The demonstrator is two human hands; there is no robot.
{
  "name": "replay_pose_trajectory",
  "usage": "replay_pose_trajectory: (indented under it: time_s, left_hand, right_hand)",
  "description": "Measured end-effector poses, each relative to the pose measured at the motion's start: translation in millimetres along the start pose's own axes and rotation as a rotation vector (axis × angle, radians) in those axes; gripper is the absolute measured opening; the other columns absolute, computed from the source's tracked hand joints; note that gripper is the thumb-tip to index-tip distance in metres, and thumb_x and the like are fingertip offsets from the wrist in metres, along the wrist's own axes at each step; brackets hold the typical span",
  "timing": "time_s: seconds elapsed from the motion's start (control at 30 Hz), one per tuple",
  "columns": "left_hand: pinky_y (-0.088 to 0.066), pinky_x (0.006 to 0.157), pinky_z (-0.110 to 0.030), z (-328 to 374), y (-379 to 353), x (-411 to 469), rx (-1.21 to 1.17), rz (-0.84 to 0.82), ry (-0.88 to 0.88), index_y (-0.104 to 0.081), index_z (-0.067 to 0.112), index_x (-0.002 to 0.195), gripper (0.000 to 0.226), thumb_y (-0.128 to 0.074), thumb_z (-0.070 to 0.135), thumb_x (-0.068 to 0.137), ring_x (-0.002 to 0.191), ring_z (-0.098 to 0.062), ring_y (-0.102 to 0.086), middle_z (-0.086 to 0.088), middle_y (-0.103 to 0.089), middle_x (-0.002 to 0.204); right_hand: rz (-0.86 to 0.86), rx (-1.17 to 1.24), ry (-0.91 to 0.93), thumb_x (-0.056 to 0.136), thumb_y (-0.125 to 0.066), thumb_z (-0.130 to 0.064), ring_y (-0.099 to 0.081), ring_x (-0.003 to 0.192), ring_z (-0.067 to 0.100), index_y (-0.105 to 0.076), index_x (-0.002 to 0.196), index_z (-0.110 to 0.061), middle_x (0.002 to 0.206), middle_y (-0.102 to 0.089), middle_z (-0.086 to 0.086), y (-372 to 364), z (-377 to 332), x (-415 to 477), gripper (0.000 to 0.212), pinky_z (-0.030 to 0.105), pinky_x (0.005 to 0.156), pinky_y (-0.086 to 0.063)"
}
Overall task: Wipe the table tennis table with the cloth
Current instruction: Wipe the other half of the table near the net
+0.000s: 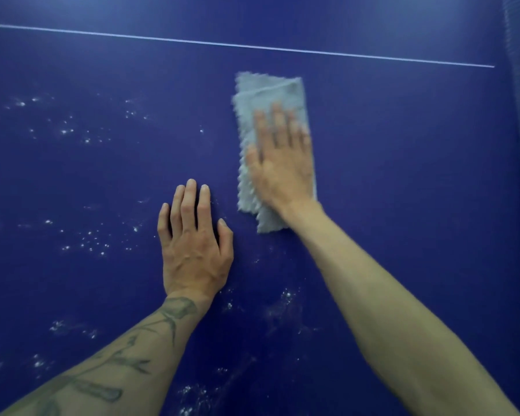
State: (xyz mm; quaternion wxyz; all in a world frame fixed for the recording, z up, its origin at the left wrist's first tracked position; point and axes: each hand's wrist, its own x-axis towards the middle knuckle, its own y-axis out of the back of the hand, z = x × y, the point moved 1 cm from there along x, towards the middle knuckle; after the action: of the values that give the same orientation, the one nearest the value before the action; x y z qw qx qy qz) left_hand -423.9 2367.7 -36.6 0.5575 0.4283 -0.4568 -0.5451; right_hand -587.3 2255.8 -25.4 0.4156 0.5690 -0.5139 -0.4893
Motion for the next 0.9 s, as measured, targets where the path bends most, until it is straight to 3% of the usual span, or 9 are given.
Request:
replay_pose_trajectory:
  time_s: [0.07, 0.13, 0.27, 0.4, 0.47, 0.53, 0.63, 0.77, 0.9]
  left_hand:
    - [-0.016, 0.13, -0.052, -1, 0, 0, 0.0, 0.001, -0.006, -0.033, 0.005, 0.16, 0.062, -0.041, 0.03, 0.103, 0.158, -0.03, -0.024, -0.013, -0.029, 0.168]
    - [-0.017, 0.13, -0.053, -1, 0, 0, -0.009, 0.004, -0.004, -0.033, 0.005, 0.16, 0.062, -0.041, 0.03, 0.103, 0.158, -0.03, -0.024, -0.014, -0.029, 0.168]
    - [-0.016, 0.13, -0.054, -1, -1, 0, -0.029, -0.014, 0.007, -0.03, 0.008, 0.16, 0.061, -0.04, 0.031, 0.104, 0.159, -0.03, -0.022, -0.012, -0.027, 0.168]
    - [-0.016, 0.13, -0.053, -1, -1, 0, -0.023, -0.015, 0.006, -0.031, 0.008, 0.16, 0.062, -0.04, 0.031, 0.104, 0.159, -0.029, -0.022, -0.012, -0.027, 0.168]
    - [-0.016, 0.13, -0.053, -1, -1, 0, -0.015, -0.002, 0.001, -0.032, 0.007, 0.16, 0.062, -0.04, 0.03, 0.103, 0.158, -0.03, -0.023, -0.013, -0.028, 0.168]
    - [-0.016, 0.129, -0.053, -2, -2, -1, -0.014, 0.0, -0.011, -0.033, 0.006, 0.16, 0.061, -0.041, 0.03, 0.104, 0.158, -0.031, -0.024, -0.014, -0.029, 0.168]
    - [-0.016, 0.13, -0.052, -2, -1, -1, -0.018, 0.004, -0.007, -0.033, 0.005, 0.159, 0.061, -0.04, 0.03, 0.104, 0.158, -0.031, -0.023, -0.014, -0.028, 0.168]
    - [-0.016, 0.13, -0.053, -1, 0, -1, -0.034, -0.001, 0.007, -0.032, 0.007, 0.159, 0.06, -0.038, 0.029, 0.104, 0.158, -0.03, -0.023, -0.013, -0.028, 0.168]
    - [-0.015, 0.13, -0.053, -1, 0, 0, -0.032, -0.001, 0.003, -0.032, 0.007, 0.159, 0.059, -0.038, 0.028, 0.104, 0.158, -0.029, -0.023, -0.012, -0.028, 0.168]
  right_hand:
    - [-0.007, -0.023, 0.211, 0.112, -0.023, -0.046, -0.002, 0.166, 0.025, -0.014, 0.171, -0.024, 0.179, -0.005, 0.006, -9, -9, -35, 0.064, 0.047, 0.133, -0.005]
    - [-0.01, -0.041, 0.262, 0.111, -0.024, -0.047, -0.003, 0.166, 0.022, -0.017, 0.171, -0.026, 0.179, -0.007, 0.004, -10, 13, -63, 0.064, 0.046, 0.134, -0.008]
    - [-0.018, -0.013, -0.037, 0.11, -0.021, -0.048, 0.003, 0.165, 0.02, -0.008, 0.171, -0.029, 0.18, 0.001, 0.0, 4, 72, -60, 0.066, 0.045, 0.134, -0.002]
    - [0.055, 0.029, -0.235, 0.109, -0.02, -0.046, 0.005, 0.165, 0.026, -0.004, 0.171, -0.024, 0.179, 0.004, 0.006, 3, 40, -26, 0.067, 0.048, 0.133, -0.001]
    - [0.053, 0.024, -0.137, 0.109, -0.021, -0.046, 0.002, 0.165, 0.028, -0.007, 0.171, -0.023, 0.179, 0.001, 0.008, -5, 10, -28, 0.068, 0.05, 0.133, -0.005]
    - [0.033, 0.01, 0.083, 0.11, -0.024, -0.044, -0.002, 0.166, 0.027, -0.013, 0.171, -0.021, 0.179, -0.004, 0.009, -15, -11, -54, 0.067, 0.05, 0.133, -0.008]
    - [0.013, -0.011, 0.273, 0.111, -0.031, -0.044, -0.004, 0.166, 0.023, -0.018, 0.171, -0.023, 0.179, -0.007, 0.006, -21, 9, -96, 0.065, 0.048, 0.134, -0.01]
    - [0.011, -0.028, -0.025, 0.109, -0.026, -0.047, -0.004, 0.165, 0.023, -0.017, 0.171, -0.026, 0.179, -0.008, 0.003, -6, 75, -93, 0.066, 0.045, 0.134, -0.007]
    - [0.056, 0.038, -0.249, 0.11, -0.019, -0.047, 0.003, 0.165, 0.025, -0.008, 0.171, -0.024, 0.179, 0.0, 0.006, 1, 61, -52, 0.067, 0.048, 0.134, -0.003]
